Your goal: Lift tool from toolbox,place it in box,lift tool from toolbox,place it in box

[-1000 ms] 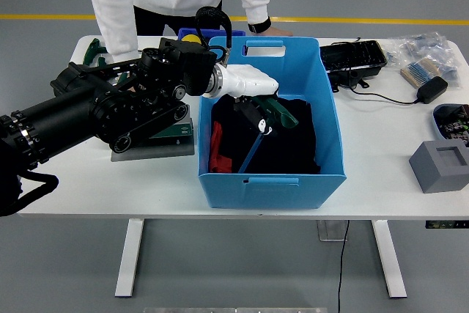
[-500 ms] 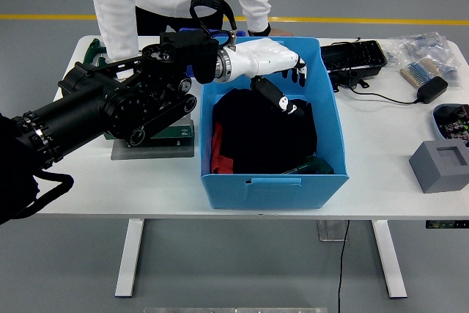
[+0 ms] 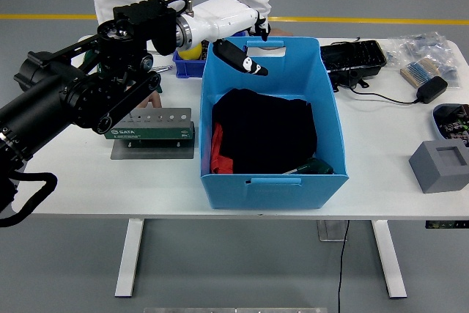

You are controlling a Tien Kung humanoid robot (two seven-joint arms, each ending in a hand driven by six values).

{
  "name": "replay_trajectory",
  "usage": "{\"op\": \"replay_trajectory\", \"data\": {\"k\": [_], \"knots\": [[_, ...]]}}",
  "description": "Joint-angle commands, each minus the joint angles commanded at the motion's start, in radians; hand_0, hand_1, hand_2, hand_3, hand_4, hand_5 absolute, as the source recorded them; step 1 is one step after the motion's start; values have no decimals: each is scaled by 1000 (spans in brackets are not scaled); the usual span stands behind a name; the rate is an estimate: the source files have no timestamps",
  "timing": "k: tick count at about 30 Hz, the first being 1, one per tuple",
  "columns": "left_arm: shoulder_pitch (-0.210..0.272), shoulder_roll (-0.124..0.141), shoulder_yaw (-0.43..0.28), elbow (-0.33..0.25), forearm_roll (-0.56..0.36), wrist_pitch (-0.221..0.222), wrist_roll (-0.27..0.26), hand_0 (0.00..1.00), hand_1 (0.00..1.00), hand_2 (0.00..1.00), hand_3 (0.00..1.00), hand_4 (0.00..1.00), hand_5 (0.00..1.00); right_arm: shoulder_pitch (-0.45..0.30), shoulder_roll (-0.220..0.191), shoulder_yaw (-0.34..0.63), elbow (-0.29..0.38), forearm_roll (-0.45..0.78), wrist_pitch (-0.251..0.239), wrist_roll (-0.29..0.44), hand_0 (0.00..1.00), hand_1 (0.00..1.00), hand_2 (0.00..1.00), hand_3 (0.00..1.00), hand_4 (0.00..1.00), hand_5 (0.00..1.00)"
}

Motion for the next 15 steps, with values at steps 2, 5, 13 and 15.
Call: {"op": "replay_trajectory", "data": {"k": [2, 5, 13, 15], "knots": [[50, 25, -84, -23, 56, -6, 15, 372, 525, 617, 674, 959, 756, -1, 2, -1, -1, 4, 0, 1, 676, 654, 746, 626, 854, 719], [110, 61, -195, -47, 114, -16, 36, 372, 525, 617, 674, 959, 756, -3, 2, -3, -2, 9, 1, 4, 676, 654, 746, 626, 854, 719], [201, 173, -220, -46, 130, 12, 5, 370, 527, 613, 672, 958, 757, -4, 6, 3, -4, 7, -1, 5, 676, 653, 743, 624, 854, 720], [196, 220, -147, -34, 105, 61, -26, 417, 585, 667, 680, 959, 762, -4, 6, 10, -5, 0, -2, 2, 675, 652, 744, 624, 852, 718]]}}
